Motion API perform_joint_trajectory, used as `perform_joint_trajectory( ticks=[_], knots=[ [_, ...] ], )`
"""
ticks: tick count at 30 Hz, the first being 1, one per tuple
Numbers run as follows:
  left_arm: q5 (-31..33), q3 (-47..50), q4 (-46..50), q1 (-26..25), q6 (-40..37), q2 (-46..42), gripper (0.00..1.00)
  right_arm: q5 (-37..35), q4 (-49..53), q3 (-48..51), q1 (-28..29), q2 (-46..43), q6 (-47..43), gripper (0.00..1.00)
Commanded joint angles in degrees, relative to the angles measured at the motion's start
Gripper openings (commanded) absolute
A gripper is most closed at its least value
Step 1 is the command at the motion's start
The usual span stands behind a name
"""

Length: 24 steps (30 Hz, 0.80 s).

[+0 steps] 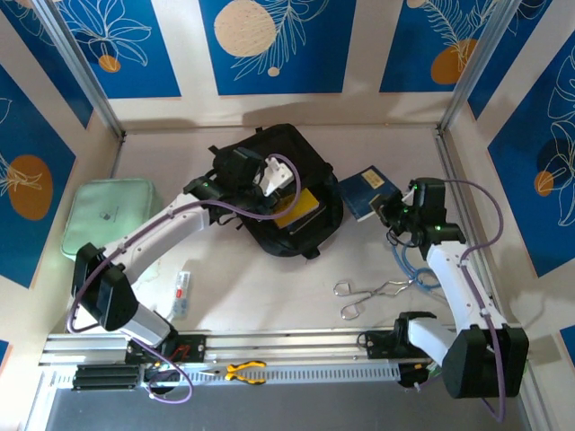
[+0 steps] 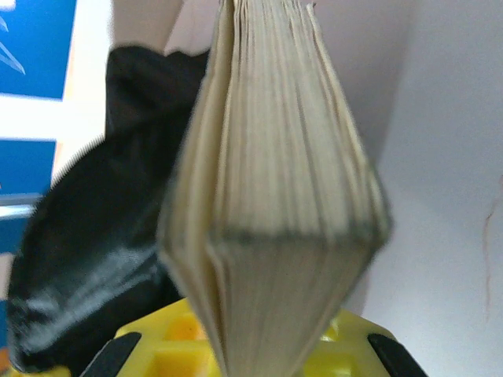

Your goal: Pack books, pencil case, and school supplies into a backpack

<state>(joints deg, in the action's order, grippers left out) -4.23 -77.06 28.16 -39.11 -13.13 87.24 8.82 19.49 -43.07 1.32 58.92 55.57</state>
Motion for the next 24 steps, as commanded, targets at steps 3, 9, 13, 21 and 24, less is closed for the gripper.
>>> perform_joint_trajectory(
  ticks=[3,9,13,21,24],
  knots=[
    [-1.0,0.7,-8.9,-0.2,2.4,-1.9,0.05,-4.2,-0.2,1.8,5.8,-3.5,0.1,0.00],
    [-2.2,1.5,-10.7,-0.2,3.8,-1.1,0.06,-5.6,-1.1,2.3,9.1,-4.9,0.7,0.00],
    [-2.9,2.0,-11.6,-0.1,4.6,-1.0,0.06,-2.9,-4.6,2.3,11.7,-2.6,2.5,0.00],
    [-4.2,2.6,-12.4,0.0,5.5,-1.9,0.06,-1.0,-14.7,0.8,19.2,8.7,7.9,0.00],
    [-4.5,3.9,-13.9,0.0,6.0,-2.7,0.06,-4.5,-17.1,-0.3,22.2,14.0,9.8,0.00]
  ],
)
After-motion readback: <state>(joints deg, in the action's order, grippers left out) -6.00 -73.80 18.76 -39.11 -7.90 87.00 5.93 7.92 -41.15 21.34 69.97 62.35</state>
